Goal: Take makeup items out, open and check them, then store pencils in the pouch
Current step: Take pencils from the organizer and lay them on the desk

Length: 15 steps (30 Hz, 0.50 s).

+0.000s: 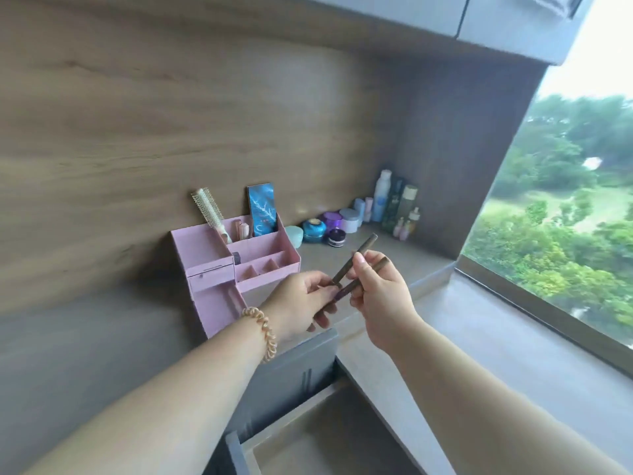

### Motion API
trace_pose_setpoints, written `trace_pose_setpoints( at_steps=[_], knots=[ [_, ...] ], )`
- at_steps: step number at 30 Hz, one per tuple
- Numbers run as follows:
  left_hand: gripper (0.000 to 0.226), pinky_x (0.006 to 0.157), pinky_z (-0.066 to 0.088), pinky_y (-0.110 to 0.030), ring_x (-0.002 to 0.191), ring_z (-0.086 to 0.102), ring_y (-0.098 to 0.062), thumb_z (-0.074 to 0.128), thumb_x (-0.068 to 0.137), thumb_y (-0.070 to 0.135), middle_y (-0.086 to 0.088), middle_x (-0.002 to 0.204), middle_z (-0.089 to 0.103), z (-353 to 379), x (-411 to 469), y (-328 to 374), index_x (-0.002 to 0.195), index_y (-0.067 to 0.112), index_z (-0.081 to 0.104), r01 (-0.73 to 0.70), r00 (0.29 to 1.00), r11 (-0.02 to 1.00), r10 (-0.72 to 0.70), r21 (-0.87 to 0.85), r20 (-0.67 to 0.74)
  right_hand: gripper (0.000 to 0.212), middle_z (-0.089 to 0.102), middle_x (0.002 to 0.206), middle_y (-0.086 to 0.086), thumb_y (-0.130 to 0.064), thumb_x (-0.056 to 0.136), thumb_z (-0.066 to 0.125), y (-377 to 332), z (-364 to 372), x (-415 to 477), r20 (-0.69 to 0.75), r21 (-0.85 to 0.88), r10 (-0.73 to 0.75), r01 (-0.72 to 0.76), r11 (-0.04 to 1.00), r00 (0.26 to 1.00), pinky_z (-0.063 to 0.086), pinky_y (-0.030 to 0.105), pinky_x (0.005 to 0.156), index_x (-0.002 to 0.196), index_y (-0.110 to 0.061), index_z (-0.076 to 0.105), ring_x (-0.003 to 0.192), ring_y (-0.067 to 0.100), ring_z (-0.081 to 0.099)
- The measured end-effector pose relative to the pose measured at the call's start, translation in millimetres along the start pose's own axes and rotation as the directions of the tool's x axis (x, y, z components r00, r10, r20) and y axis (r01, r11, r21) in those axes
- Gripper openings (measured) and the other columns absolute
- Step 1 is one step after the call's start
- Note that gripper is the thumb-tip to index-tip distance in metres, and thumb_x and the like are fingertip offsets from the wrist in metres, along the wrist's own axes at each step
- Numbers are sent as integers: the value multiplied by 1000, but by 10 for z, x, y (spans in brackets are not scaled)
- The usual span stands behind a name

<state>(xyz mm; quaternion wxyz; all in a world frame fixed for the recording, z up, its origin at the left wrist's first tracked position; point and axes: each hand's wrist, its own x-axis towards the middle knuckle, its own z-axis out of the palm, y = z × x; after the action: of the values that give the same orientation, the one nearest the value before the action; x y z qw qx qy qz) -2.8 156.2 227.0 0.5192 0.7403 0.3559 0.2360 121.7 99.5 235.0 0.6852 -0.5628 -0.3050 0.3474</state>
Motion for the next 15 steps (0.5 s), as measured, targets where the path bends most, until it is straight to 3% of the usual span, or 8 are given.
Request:
trace_pose_setpoints(
  at_steps=[5, 10, 15],
  knots=[
    [18, 47, 46, -24, 52, 61, -15, 48, 97, 28, -2, 75, 67, 507, -397, 422, 96, 20, 63, -30, 974, 998, 17, 55, 227, 10, 56, 69, 1, -24, 89, 62, -359, -682, -632, -144, -51, -33, 26, 998, 989, 38, 23, 44, 90, -14, 58, 44, 12, 42],
    [15, 45, 44, -22, 49, 58, -11, 52, 95, 17, -4, 73, 65, 1332, -781, 842, 98, 7, 63, -88, 889, 995, 96, -38, 448, 16, 53, 62, 1, -15, 86, 65, -717, -1588, -1458, -319, -97, -100, 72, 993, 942, 40, 26, 48, 75, -16, 53, 45, 14, 44],
    [6, 45, 42, -21, 51, 58, -12, 62, 88, 6, -7, 75, 64, 2256, -1248, 1151, 92, 7, 66, -103, 785, 990, 141, -98, 602, 6, 55, 60, 1, -13, 85, 66, -886, -2487, -2380, -437, -103, -111, 73, 992, 893, 44, 27, 52, 81, -13, 62, 48, 13, 50]
  ],
)
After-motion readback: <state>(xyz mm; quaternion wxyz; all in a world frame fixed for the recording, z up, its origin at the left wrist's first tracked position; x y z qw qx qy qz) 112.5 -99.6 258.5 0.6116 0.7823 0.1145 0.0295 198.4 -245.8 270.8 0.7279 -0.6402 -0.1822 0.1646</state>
